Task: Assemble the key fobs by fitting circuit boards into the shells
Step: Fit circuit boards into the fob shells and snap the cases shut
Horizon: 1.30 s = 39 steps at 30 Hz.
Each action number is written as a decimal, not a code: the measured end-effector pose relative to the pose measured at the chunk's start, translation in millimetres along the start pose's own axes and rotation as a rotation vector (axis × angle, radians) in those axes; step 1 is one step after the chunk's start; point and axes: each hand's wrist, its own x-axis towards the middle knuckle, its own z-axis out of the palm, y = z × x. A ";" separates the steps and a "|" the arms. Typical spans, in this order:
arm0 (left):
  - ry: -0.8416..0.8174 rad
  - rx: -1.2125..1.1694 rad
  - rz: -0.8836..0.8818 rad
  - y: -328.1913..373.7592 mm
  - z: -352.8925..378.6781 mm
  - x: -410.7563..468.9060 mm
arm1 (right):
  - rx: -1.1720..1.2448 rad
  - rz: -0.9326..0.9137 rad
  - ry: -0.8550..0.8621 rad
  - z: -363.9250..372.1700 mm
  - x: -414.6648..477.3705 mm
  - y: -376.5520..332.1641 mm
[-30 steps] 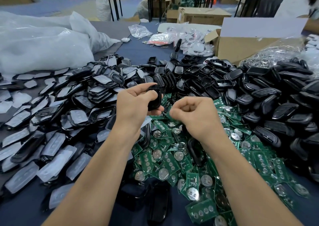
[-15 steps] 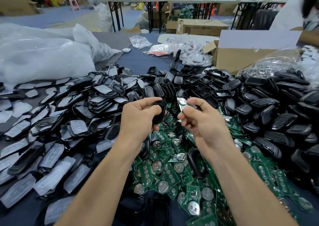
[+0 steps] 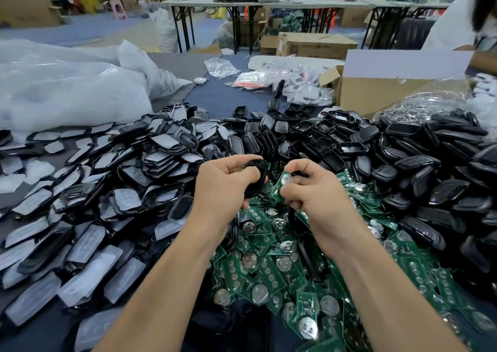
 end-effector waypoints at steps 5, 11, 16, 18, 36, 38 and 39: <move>0.015 0.010 0.027 0.3 -3.7 2.4 | -0.007 -0.041 -0.075 0.2 2.0 3.6; 0.022 -0.063 0.008 -2.7 -5.6 2.4 | -0.074 -0.066 0.013 -4.1 -1.9 3.2; -0.016 -0.124 -0.072 0.0 -5.1 5.8 | 0.081 -0.015 0.022 -8.8 0.0 -3.6; -0.053 -0.093 -0.089 0.6 -3.7 5.5 | 0.115 -0.013 0.004 -8.8 -0.8 -5.4; 0.152 -0.055 -0.091 -0.9 0.7 5.4 | 0.106 -0.121 0.168 -4.4 0.4 0.5; 0.093 -0.095 -0.123 -2.3 5.4 3.5 | 0.052 -0.164 0.189 -1.6 -0.6 1.8; 0.061 -0.108 -0.134 -3.2 6.7 2.3 | 0.000 -0.187 0.209 0.0 -1.2 3.6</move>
